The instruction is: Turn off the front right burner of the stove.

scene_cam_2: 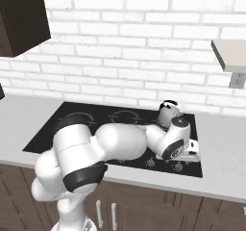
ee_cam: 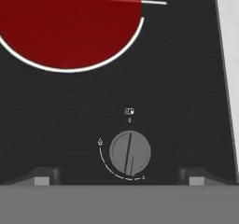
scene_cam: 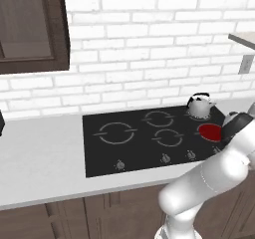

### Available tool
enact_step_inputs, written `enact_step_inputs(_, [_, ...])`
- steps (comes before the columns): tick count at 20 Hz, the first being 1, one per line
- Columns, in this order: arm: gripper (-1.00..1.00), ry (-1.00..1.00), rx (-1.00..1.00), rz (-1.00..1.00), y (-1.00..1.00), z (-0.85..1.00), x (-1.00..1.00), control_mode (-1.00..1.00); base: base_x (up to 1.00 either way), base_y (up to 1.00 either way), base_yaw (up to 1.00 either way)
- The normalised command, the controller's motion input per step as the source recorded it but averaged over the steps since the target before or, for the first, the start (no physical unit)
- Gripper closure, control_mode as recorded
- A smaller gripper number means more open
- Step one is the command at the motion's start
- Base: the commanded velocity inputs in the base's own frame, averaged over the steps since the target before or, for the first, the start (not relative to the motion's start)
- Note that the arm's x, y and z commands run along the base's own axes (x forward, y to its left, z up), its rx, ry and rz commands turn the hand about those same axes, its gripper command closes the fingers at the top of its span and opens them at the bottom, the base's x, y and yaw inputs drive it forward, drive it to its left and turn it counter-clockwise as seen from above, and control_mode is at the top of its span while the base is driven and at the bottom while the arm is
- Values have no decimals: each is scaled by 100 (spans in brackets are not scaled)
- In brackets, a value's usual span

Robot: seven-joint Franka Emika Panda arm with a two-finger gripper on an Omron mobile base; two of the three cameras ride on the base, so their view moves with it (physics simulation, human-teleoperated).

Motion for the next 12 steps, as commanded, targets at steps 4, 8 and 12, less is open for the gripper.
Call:
enact_step_inputs(4, [-100,0,3,0,-17,-17,0,-100,0,0,0])
enact_step_inputs(8, [-100,0,0,0,-8,-11,0,-100,0,0,0])
enact_step_inputs(12, [-100,0,0,0,0,-7,0,-100,0,0,0])
